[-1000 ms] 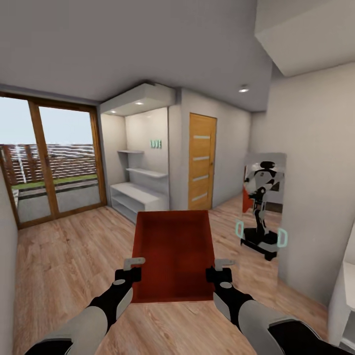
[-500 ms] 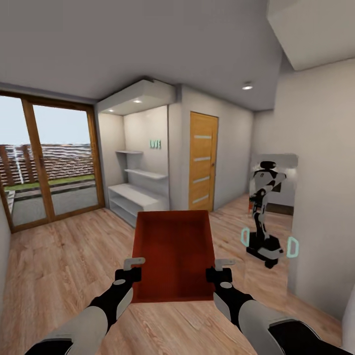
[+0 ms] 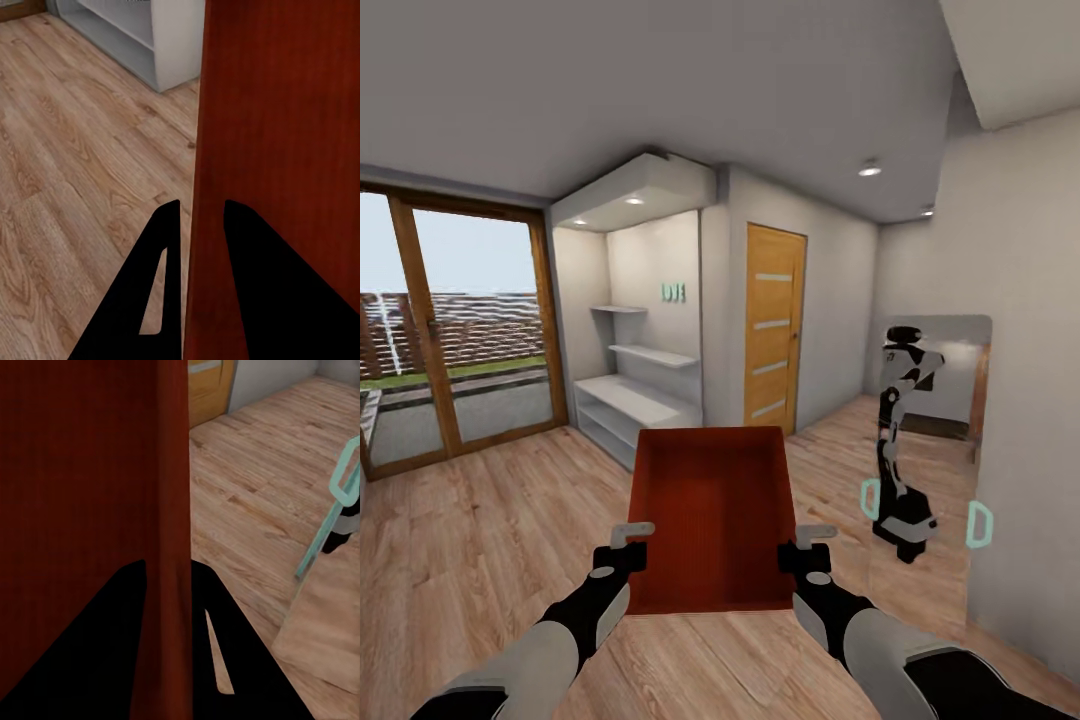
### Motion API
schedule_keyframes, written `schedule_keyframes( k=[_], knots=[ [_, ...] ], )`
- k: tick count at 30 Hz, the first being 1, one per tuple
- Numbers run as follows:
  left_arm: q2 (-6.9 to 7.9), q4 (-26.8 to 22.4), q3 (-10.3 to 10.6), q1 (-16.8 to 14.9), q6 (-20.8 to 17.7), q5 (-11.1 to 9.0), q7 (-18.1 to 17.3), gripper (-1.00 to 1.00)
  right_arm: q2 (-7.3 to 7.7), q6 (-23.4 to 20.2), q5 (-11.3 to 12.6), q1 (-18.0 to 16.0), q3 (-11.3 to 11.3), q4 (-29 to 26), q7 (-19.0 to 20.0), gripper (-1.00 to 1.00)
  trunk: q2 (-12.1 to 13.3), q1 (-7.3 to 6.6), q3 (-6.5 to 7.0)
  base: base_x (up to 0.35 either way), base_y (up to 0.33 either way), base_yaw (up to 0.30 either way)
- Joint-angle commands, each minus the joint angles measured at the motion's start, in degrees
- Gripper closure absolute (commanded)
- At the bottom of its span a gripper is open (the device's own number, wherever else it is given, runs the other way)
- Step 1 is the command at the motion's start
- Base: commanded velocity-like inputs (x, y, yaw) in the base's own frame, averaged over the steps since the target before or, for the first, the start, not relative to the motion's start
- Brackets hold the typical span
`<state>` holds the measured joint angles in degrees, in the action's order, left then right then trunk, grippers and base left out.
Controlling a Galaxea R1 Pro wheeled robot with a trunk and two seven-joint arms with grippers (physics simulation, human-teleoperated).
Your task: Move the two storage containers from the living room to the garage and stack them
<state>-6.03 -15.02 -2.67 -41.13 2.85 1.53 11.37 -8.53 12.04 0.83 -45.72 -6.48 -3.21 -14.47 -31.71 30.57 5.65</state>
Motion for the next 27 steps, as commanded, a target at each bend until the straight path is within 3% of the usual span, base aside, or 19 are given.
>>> schedule_keyframes(
  k=[1, 21, 27],
  knots=[
    [2.34, 0.3, -1.0, 0.0, 0.2, 0.1, 0.6, 1.0, 0.02, 0.9, -0.2, -0.1, 1.2, -0.1, -0.6, 1.0, 0.0, 0.05, -0.01, 0.33, 0.0, 0.0],
    [2.34, 0.3, -1.0, 0.0, 0.2, 0.1, 0.6, 1.0, 0.0, 0.9, -0.2, -0.1, 1.2, -0.1, -0.6, 1.0, 0.0, 0.05, -0.01, 0.33, 0.0, -0.001],
    [2.34, 0.3, -1.0, 0.0, 0.2, 0.1, 0.6, 1.0, -0.06, 0.9, -0.1, -0.1, 1.2, -0.1, -0.6, 1.0, 0.0, 0.05, -0.01, 0.33, 0.0, -0.134]
  ],
)
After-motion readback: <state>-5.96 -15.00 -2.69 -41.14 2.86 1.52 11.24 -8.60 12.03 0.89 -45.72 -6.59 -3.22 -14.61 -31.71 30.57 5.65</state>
